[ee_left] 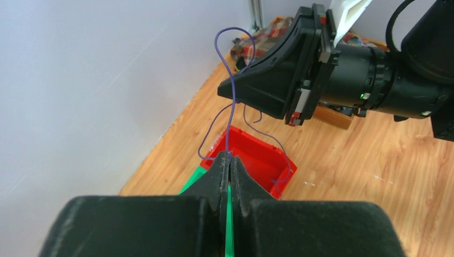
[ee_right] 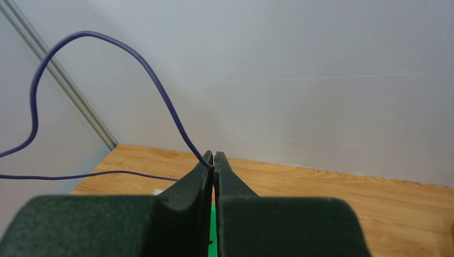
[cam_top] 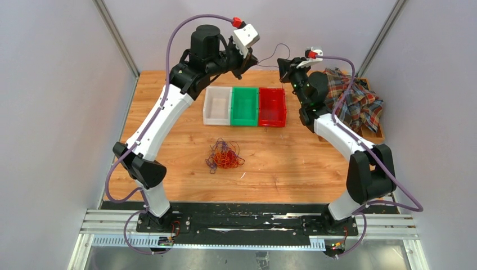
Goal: Untangle the cables
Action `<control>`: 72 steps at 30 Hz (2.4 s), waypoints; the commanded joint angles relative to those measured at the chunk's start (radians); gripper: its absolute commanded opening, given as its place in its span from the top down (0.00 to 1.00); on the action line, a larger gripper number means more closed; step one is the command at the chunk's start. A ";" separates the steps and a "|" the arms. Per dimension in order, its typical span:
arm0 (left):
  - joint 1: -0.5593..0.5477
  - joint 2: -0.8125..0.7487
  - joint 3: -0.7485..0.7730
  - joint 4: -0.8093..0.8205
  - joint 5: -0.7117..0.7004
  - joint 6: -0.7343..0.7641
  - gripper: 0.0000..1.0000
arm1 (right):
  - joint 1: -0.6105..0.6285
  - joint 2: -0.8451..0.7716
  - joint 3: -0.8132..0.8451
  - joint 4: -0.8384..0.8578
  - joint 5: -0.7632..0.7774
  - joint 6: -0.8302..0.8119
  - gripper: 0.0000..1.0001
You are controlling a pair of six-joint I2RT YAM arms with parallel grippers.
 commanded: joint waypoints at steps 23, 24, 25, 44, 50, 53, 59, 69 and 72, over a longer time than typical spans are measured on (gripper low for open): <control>-0.008 0.038 -0.053 0.130 -0.073 0.027 1.00 | -0.035 0.252 0.106 0.062 -0.088 0.007 0.99; -0.008 0.045 -0.055 0.127 -0.083 0.031 1.00 | -0.035 0.257 0.088 0.064 -0.094 0.013 0.99; -0.008 0.053 -0.055 0.121 -0.094 0.034 1.00 | -0.034 0.260 0.069 0.065 -0.099 0.021 0.99; -0.009 0.107 0.128 0.096 -0.116 0.024 1.00 | -0.033 0.197 0.281 -0.017 -0.106 0.042 0.99; -0.012 0.093 0.122 0.107 -0.102 0.007 1.00 | -0.044 0.214 0.339 -0.010 -0.094 0.033 0.99; -0.012 0.101 0.115 0.113 -0.105 0.005 1.00 | -0.045 0.230 0.341 -0.002 -0.089 0.011 1.00; -0.012 0.121 0.111 0.111 -0.107 0.010 1.00 | -0.055 0.257 0.339 -0.019 -0.106 0.004 1.00; -0.015 0.111 0.018 0.117 -0.120 0.032 1.00 | -0.043 0.200 0.081 -0.057 -0.167 0.107 0.75; -0.017 0.128 0.022 0.121 -0.126 0.034 0.99 | -0.037 0.168 0.009 -0.106 -0.208 0.143 0.52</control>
